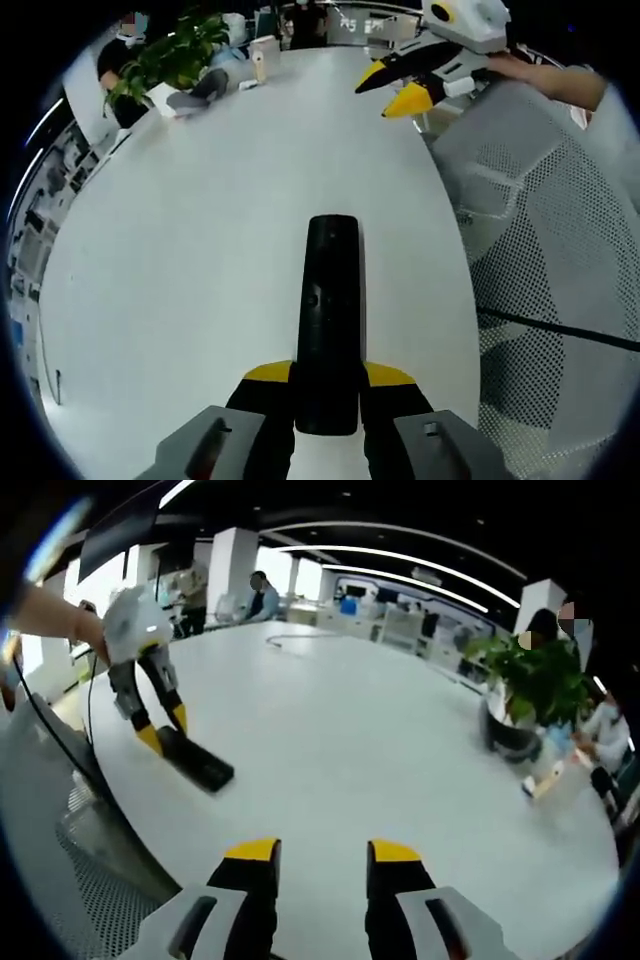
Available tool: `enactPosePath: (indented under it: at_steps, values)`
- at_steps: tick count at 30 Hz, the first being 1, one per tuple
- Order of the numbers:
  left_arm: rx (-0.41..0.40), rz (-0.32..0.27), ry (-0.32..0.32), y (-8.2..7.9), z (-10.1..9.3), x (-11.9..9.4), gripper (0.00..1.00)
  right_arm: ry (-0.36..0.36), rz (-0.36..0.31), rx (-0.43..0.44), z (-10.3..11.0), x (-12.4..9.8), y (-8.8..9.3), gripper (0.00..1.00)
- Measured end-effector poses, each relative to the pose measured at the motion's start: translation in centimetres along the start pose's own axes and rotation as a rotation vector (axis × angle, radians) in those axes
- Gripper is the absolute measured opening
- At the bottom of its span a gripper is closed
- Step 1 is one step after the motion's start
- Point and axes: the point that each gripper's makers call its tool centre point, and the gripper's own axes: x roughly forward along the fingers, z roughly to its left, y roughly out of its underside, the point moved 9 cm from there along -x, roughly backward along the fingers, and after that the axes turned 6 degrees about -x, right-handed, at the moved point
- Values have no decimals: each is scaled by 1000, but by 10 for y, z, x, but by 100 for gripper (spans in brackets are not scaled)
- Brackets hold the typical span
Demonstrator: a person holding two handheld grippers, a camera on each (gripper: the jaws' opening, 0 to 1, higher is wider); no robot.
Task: Press the specified remote control buttons in sequence, fully releasing each button before pressing the next.
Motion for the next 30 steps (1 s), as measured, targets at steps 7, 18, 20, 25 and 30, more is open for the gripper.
enactPosePath:
  at_steps: [7,18,20,25,30]
  values:
    - [3,3,2,0,-2,0,23,-9,2,-4,1,0,0,30]
    - [15,24,6,-2,-4,1,23,-15,2,1,2,0,0,29]
    - [15,22,7,-2,-4,1,23,-16,2,2,2,0,0,29]
    - [13,15,7,-1,-5,1,23,-17,4,6,2,0,1,28]
    - [12,12,7,-1,-6,1,23,-20,7,4,2,1,1,28]
